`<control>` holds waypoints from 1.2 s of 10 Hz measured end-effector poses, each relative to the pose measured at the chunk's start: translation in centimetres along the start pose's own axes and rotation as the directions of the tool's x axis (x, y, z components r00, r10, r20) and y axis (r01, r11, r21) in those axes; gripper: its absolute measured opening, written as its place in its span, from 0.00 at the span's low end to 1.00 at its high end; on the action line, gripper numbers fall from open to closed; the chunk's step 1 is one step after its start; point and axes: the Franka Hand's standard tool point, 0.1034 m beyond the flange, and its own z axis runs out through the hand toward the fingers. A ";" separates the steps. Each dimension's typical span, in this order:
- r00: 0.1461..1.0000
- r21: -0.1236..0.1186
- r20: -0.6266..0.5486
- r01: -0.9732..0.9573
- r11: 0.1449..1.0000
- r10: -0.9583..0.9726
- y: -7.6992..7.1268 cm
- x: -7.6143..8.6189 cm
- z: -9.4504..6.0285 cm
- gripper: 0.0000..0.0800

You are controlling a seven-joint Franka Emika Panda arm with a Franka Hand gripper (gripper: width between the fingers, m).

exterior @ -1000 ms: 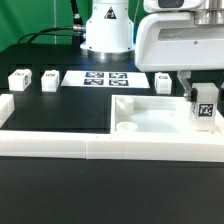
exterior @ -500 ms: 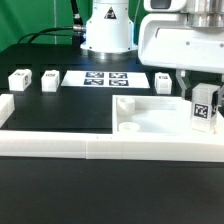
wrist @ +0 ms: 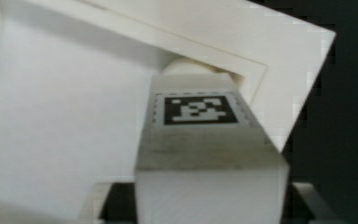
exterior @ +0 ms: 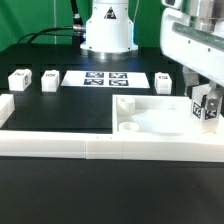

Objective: Assemble square table

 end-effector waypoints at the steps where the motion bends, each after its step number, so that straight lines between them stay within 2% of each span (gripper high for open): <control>1: 0.993 -0.010 0.000 -0.116 0.993 0.116 0.1 -0.1 0.0 0.36; 3: 0.963 -0.015 -0.005 -0.269 0.963 0.269 0.3 -0.1 0.0 0.36; 5: 0.966 -0.016 -0.005 -0.258 0.966 0.258 0.3 -0.2 0.1 0.36; 7: 0.998 -0.004 -0.001 -0.059 0.998 0.059 0.4 -0.4 -0.1 0.72; 8: 0.997 0.024 -0.004 0.078 0.997 -0.078 0.4 -1.1 -0.1 0.72; 9: 0.975 0.053 -0.013 0.221 0.974 -0.221 0.4 -2.0 0.0 0.79; 10: 0.960 0.059 -0.018 0.281 0.958 -0.280 0.5 -2.3 0.0 0.81; 12: 0.909 0.054 -0.027 0.416 0.908 -0.415 0.5 -2.1 0.0 0.81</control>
Offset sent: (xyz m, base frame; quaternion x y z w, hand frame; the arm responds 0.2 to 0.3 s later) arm 0.0000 0.0000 0.0000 0.0000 0.0000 0.0650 0.9979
